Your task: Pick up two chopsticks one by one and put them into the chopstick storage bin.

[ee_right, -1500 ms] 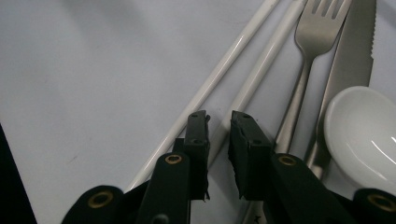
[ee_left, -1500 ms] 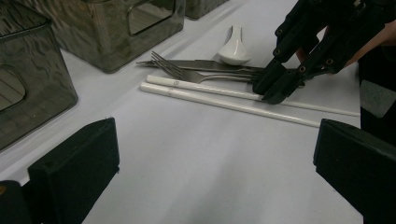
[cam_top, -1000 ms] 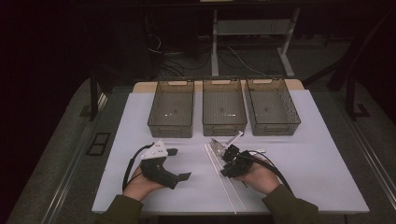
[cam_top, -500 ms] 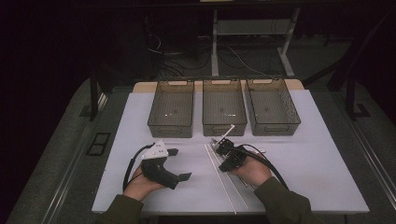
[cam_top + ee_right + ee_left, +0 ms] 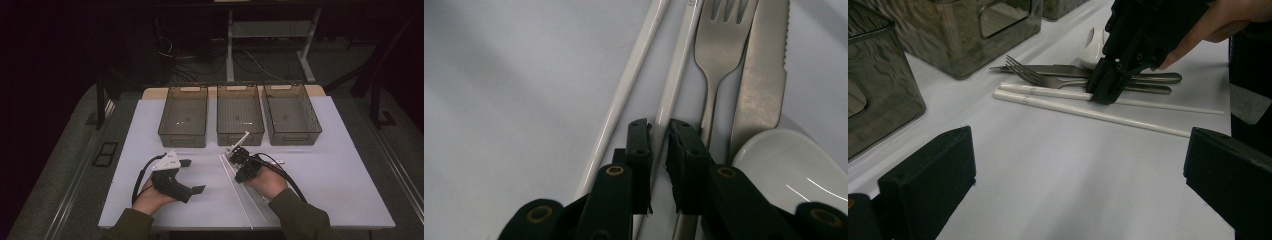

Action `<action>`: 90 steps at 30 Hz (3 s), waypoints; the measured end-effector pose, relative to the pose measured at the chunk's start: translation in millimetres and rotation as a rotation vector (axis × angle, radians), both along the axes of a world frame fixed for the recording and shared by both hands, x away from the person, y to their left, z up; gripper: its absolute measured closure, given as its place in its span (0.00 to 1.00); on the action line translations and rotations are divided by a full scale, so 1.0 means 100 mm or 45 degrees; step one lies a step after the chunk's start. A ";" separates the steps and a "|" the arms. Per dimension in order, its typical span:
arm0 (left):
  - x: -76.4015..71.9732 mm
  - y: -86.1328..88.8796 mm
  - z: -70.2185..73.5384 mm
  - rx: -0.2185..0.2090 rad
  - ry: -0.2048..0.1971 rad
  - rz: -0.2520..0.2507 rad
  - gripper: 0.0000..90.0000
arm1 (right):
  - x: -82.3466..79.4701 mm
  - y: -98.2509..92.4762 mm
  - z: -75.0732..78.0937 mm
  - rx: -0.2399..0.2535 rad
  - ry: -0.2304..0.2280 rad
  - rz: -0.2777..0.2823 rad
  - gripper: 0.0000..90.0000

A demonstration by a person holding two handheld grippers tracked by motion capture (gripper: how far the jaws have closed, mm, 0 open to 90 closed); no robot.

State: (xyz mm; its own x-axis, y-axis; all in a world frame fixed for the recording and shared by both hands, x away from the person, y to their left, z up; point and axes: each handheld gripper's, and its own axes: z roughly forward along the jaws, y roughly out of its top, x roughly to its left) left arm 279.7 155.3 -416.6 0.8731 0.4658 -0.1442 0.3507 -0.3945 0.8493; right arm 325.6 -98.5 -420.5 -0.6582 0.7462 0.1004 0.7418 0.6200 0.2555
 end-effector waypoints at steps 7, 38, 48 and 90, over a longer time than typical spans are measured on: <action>0.00 0.00 0.00 -0.004 0.001 -0.002 0.00 | 0.00 0.00 0.00 0.003 -0.001 -0.014 0.90; 0.00 0.00 -0.01 0.003 0.001 -0.003 0.00 | -0.02 -0.05 -0.01 0.037 -0.021 -0.013 0.93; 0.01 0.02 0.00 0.010 -0.001 -0.007 0.00 | -0.02 -0.10 0.04 0.154 -0.017 -0.006 0.93; 0.00 0.04 0.01 -0.020 -0.011 0.000 0.00 | 1.02 0.17 0.98 0.372 -0.158 -0.123 0.93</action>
State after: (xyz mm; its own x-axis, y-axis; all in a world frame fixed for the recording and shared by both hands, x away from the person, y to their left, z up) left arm 279.5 159.6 -415.1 0.8744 0.4633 -0.1442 0.3435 -0.3811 0.8584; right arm 427.1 -81.6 -322.9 -0.6061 0.7574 0.2428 0.7459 0.4353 0.5041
